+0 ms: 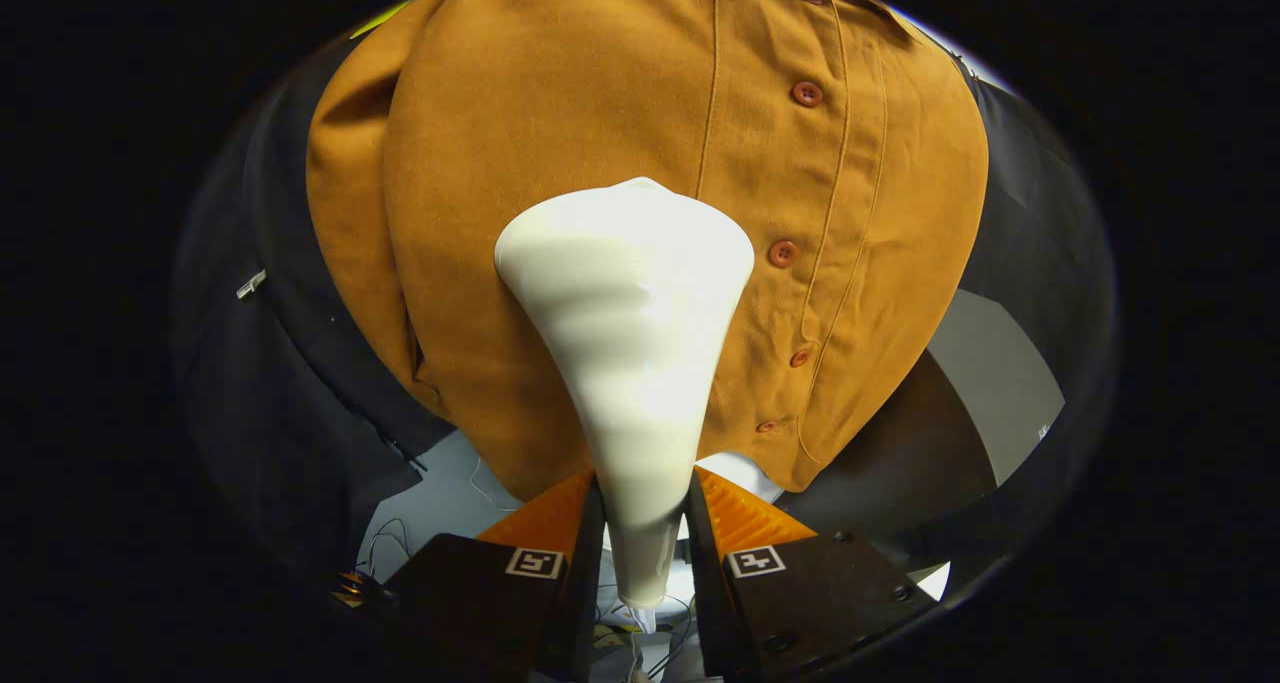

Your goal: Iron the clothes twice with a garment steamer, once on the left side and once on the right side.

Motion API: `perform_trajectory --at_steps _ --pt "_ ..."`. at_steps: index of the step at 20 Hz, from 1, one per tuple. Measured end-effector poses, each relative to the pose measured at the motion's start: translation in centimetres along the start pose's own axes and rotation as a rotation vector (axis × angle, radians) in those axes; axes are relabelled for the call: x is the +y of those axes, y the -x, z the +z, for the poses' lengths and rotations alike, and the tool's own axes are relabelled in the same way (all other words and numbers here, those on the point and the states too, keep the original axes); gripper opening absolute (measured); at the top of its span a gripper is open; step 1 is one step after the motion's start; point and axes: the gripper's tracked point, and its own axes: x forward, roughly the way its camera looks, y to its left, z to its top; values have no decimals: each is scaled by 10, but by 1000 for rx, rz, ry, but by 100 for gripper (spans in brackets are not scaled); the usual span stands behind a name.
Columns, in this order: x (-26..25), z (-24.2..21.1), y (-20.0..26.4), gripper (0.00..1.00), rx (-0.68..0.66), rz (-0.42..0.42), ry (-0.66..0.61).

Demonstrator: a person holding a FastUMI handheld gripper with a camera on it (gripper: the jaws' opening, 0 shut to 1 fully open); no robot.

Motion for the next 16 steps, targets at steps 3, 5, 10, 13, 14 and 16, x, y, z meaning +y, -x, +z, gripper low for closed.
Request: perform_trajectory --at_steps 3,5,10,13,14,16 --pt "3 -12 -5 45 24 9 5" --pt "4 -22 -10 45 47 16 9" --pt "7 -47 -18 45 97 27 20" --pt "7 -60 -21 45 124 37 25" --pt "6 -64 -20 45 128 41 28" --pt "3 -66 -16 45 127 46 28"
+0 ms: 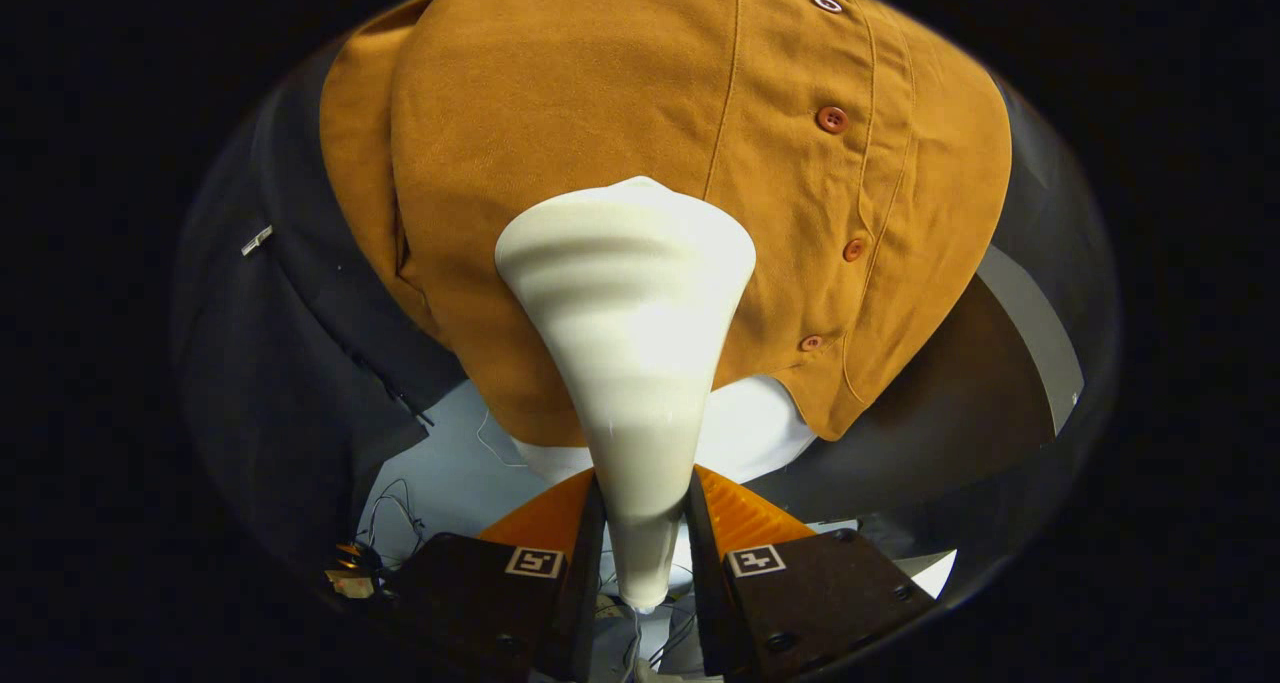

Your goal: Iron the clothes twice with a garment steamer, once on the left side and once on the right side.

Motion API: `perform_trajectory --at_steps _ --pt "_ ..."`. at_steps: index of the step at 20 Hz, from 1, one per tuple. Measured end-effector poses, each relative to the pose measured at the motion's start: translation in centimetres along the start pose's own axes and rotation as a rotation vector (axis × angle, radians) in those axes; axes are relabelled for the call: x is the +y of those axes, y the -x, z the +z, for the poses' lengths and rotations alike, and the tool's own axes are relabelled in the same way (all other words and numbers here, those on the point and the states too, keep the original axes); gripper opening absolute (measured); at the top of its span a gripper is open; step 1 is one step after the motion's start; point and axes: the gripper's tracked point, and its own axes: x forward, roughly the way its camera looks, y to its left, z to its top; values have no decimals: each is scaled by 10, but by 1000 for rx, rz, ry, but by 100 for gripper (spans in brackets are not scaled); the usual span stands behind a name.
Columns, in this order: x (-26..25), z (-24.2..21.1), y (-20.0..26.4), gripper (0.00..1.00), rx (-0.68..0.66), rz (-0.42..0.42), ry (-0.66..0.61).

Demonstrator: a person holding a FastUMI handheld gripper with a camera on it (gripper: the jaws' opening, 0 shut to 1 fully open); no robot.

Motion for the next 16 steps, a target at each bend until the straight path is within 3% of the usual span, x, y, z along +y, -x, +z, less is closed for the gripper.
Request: perform_trajectory --at_steps 6,16 --pt "-34 21 48 45 -98 -10 -34" --pt "-134 68 142 45 -309 -95 -157"
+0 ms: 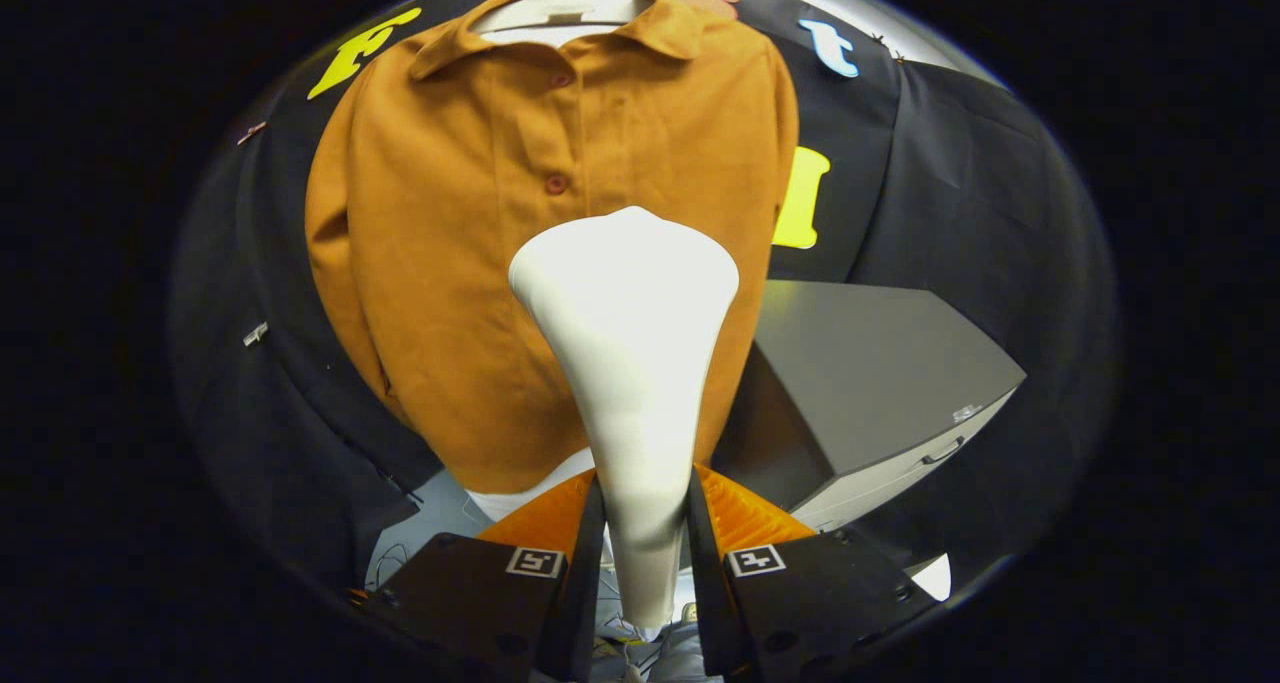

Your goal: Iron the clothes twice with a garment steamer, once on the left side and once on the right side.

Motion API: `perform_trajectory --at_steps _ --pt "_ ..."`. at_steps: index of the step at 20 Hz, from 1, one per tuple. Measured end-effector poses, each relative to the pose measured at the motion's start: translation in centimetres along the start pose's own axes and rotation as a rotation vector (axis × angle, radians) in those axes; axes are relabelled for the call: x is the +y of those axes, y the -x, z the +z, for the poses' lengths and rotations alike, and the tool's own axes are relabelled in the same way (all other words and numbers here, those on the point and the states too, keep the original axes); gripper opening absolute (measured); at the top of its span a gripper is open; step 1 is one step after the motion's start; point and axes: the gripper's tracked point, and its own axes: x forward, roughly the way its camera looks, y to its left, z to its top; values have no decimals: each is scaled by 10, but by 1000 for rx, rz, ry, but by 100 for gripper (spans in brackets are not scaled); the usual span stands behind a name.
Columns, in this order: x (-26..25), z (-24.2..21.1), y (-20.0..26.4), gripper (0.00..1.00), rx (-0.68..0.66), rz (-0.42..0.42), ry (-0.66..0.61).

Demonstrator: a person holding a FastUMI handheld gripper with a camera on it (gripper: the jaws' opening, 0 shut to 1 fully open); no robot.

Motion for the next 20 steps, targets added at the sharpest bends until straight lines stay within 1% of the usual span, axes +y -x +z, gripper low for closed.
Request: perform_trajectory --at_steps 5,12,16,20 --pt "-32 43 41 45 -131 -21 -44" --pt "-47 85 100 45 -319 24 -54" --pt "-45 86 131 44 -394 58 -58" --pt "-44 92 143 44 -436 76 -62"
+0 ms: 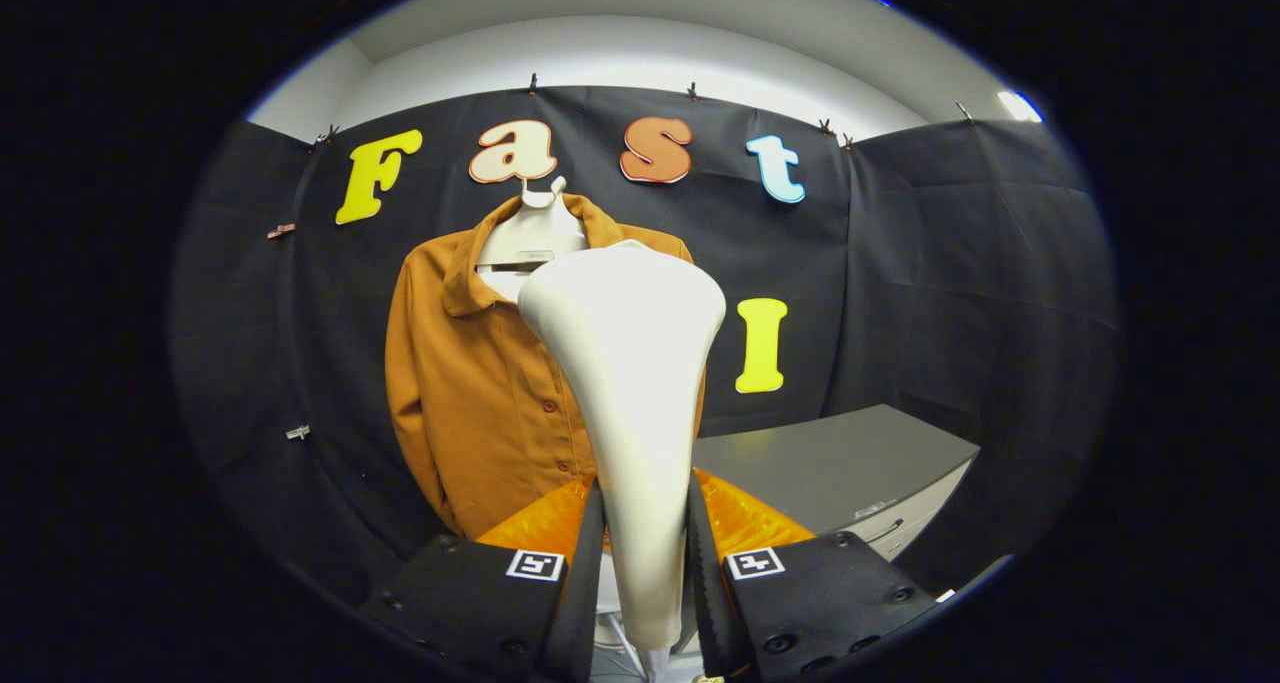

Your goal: Iron the clothes twice with a garment steamer, once on the left side and once on the right side.

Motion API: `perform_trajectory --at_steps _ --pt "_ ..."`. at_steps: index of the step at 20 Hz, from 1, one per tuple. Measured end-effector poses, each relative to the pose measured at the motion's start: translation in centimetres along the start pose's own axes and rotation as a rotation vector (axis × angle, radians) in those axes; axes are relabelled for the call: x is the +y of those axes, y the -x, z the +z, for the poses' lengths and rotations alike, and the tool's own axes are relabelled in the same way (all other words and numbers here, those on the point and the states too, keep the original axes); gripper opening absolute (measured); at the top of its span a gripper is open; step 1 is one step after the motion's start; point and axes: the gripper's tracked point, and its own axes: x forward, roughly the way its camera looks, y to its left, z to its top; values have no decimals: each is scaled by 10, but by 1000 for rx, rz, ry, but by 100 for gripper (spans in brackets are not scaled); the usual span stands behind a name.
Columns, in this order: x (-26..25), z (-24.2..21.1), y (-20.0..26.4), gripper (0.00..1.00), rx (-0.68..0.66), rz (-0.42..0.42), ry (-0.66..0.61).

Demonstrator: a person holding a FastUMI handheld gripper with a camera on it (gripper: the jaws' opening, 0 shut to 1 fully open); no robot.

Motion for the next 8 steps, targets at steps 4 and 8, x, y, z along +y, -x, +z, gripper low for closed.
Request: perform_trajectory --at_steps 4,8 --pt "4 5 1 44 -20 8 -1" --pt "7 11 0 44 -38 11 4"
